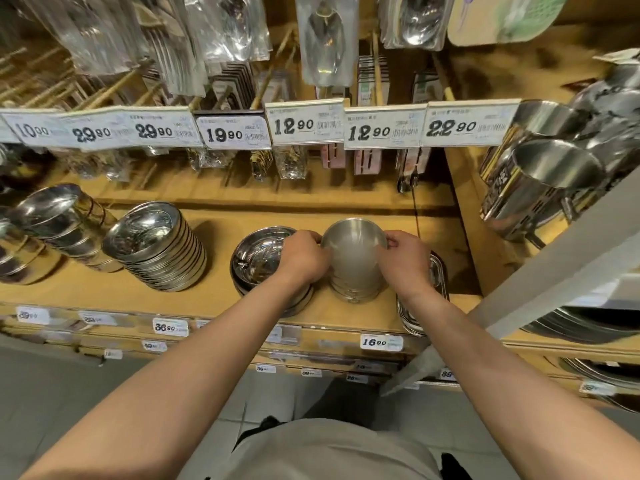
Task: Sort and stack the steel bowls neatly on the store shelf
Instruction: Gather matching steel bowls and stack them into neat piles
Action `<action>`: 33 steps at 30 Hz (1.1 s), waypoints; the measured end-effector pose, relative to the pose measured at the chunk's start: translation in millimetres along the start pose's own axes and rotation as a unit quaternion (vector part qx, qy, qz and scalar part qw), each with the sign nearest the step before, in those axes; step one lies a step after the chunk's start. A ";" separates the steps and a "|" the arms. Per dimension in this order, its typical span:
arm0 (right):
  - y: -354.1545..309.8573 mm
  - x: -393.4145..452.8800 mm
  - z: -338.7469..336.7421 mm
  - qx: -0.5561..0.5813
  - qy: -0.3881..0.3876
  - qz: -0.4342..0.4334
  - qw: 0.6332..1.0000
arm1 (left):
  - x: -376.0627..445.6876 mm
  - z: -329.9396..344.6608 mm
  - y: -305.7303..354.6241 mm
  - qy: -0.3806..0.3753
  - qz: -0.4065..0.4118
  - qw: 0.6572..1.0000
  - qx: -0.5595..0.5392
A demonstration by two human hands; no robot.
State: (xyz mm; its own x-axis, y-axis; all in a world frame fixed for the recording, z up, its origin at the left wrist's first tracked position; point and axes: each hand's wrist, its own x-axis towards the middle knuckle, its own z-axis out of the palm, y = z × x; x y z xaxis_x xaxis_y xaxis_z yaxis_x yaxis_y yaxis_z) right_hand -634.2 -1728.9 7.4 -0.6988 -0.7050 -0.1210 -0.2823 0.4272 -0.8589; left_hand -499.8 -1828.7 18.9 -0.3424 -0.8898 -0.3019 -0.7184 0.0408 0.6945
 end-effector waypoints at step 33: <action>8.7 -6.5 0.7 -0.038 0.006 -0.018 0.999 | -21.0 3.1 -0.3 0.004 -0.002 0.998 -0.055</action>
State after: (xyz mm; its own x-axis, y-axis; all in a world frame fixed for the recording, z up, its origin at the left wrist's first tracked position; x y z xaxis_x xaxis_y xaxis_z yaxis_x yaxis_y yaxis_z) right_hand -631.7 -1721.0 0.3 -0.6948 -0.7141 -0.0856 -0.3555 0.4445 -0.8222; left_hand -494.3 -1808.7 23.0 -0.3336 -0.8936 -0.3003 -0.6488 -0.0135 0.7609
